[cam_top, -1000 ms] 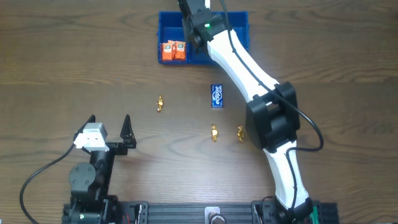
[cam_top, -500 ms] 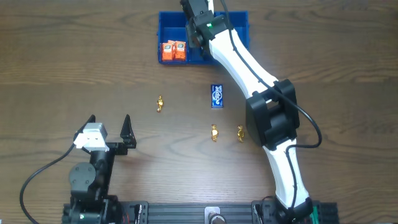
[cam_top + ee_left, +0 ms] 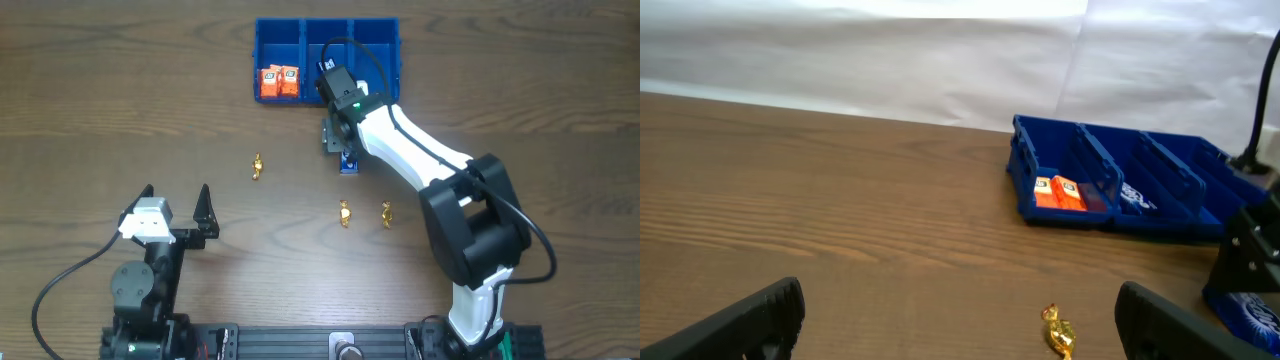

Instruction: Sort Candies Into Trays

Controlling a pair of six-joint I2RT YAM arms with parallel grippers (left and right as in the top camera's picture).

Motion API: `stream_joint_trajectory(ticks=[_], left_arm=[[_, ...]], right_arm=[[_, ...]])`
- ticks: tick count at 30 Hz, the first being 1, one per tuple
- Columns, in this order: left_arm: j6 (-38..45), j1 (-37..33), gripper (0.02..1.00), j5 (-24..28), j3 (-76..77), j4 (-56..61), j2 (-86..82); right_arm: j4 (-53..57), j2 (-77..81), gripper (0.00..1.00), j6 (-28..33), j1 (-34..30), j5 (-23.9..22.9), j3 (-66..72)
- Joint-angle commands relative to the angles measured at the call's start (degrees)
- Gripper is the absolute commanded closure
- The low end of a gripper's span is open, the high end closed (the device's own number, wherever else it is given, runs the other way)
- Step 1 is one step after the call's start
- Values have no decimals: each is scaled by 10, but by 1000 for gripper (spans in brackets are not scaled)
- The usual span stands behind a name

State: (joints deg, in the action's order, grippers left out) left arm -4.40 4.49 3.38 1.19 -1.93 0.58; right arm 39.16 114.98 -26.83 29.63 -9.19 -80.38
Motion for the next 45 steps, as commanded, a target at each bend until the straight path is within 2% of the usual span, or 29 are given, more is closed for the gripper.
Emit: stream_joint_trajectory(ticks=[1, 7, 9, 11, 16, 19, 21, 24, 28, 29, 32, 35, 37, 45], left_arm=[[6, -4, 20, 5, -9, -23, -3], [6, -4, 20, 5, -9, -23, -3], [6, -4, 20, 5, -9, -23, -3], [6, -4, 23, 5, -9, -23, -3], [6, -4, 20, 5, -9, -23, -3], [6, -4, 20, 5, -9, -23, -3], [6, -4, 20, 5, -9, -23, -3], [6, -4, 20, 5, -9, -23, -3], [6, -4, 20, 5, -9, -23, -3], [6, -4, 20, 5, -9, -23, -3], [6, -4, 20, 5, -9, -23, -3], [6, -4, 20, 5, -9, -23, -3], [6, -4, 20, 5, -9, -23, -3], [6, -4, 20, 5, -9, -23, -3]], right_arm=[[11, 32, 242, -37, 16, 29, 2], [25, 38, 270, -62, 25, 33, 24], [27, 38, 343, -62, 24, 33, 29], [27, 38, 472, -62, 24, 33, 31], [25, 38, 667, -63, 24, 33, 31], [22, 35, 720, -64, 24, 33, 30], [23, 9, 730, -63, 29, 30, 29], [53, -54, 744, -53, 35, -17, -14], [147, -38, 744, -1, 34, -92, -217], [157, -16, 739, 20, 31, -97, -278], [167, 71, 715, 67, 19, -97, -435], [150, 147, 715, 79, 1, -96, -521], [111, 186, 717, 83, -12, -81, -528], [93, 247, 691, 58, -24, -72, -528]])
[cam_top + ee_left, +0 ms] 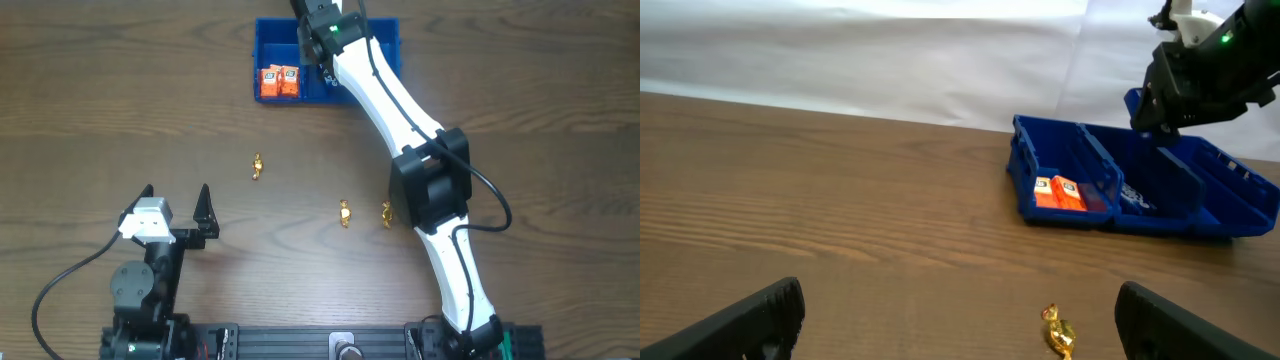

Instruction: Sort Candies Into Trays

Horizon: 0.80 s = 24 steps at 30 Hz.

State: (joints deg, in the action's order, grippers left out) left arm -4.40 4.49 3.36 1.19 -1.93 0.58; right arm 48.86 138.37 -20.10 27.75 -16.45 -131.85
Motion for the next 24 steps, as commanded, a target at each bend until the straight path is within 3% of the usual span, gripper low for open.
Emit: stream_joint_trajectory(ticks=[1, 4, 5, 12, 18, 24], left_arm=[[6, -4, 20, 5, -9, -23, -3], [6, -4, 20, 5, -9, -23, -3], [6, -4, 20, 5, -9, -23, -3], [6, -4, 20, 5, -9, -23, -3], [6, -4, 20, 5, -9, -23, -3], [6, -4, 20, 5, -9, -23, -3]], right_arm=[[-4, 17, 625, -9, -5, 5, -13], [-3, 19, 404, -9, -5, 7, -13], [-4, 19, 378, -9, -5, 7, -13], [40, -12, 310, -12, 40, 7, -13], [150, -25, 283, -107, 178, 24, -1], [123, 13, 286, -177, 221, 30, 59]])
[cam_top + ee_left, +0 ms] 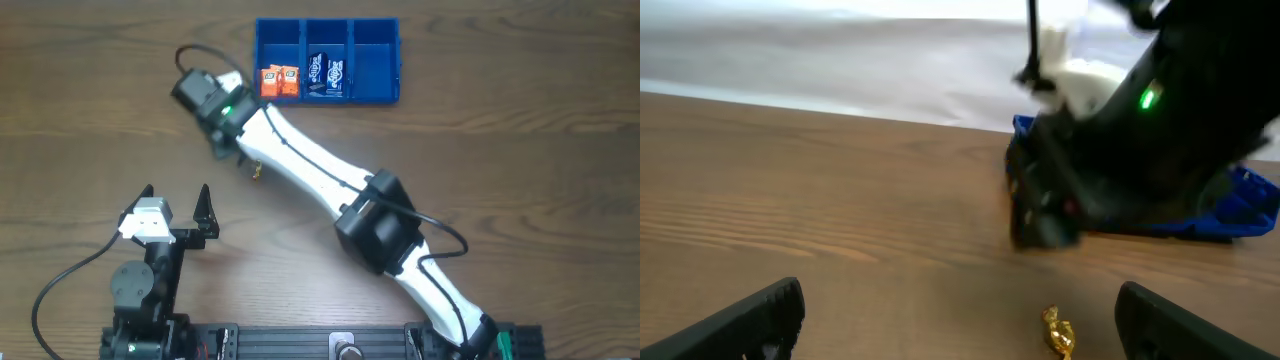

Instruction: Sort Candies Into Trays

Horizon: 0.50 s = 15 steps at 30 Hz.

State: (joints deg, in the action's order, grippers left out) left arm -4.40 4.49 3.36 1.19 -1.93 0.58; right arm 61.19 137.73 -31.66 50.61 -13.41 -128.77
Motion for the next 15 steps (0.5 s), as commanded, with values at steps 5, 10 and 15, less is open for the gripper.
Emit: stream_joint_trajectory(ticks=[5, 10, 15], left_arm=[[6, -4, 20, 5, -9, -23, -3], [6, -4, 20, 5, -9, -23, -3], [6, -4, 23, 5, -9, -23, -3]], right_arm=[[15, 48, 316, -103, -9, 29, 28], [28, 68, 323, -117, -9, 48, 28], [32, 73, 441, -121, -9, 50, 28]])
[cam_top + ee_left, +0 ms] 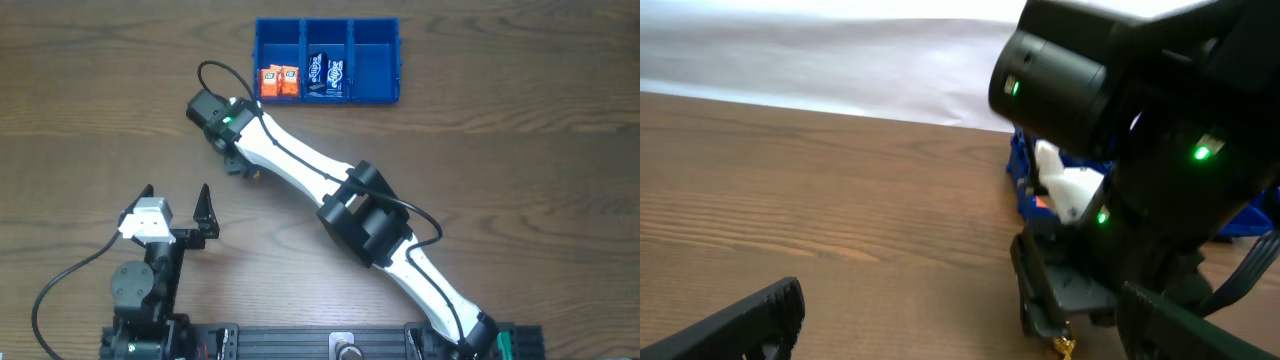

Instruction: Sort Candies Into Trays

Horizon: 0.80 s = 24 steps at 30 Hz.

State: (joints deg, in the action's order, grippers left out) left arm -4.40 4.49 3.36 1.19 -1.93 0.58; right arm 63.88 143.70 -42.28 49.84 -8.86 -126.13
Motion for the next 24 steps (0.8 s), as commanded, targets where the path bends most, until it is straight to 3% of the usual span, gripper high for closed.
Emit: stream_joint_trajectory(ticks=[1, 3, 9, 12, 17, 20, 24], left_arm=[[6, -4, 20, 5, -9, -23, -3], [6, -4, 20, 5, -9, -23, -3], [6, -4, 20, 5, -9, -23, -3], [6, -4, 20, 5, -9, -23, -3], [6, -4, 20, 5, -9, -23, -3], [6, -4, 20, 5, -9, -23, -3], [6, -4, 23, 5, -9, -23, -3]], right_arm=[[8, 13, 452, -15, -1, 11, 2], [12, 13, 461, -16, -1, 13, 2], [12, 13, 744, -23, -1, 13, 2], [12, 13, 827, -23, -1, 12, 2], [13, -17, 864, -8, -12, -1, 2], [25, -109, 866, 29, -47, -55, 2], [11, -189, 864, 89, -119, -94, 2]])
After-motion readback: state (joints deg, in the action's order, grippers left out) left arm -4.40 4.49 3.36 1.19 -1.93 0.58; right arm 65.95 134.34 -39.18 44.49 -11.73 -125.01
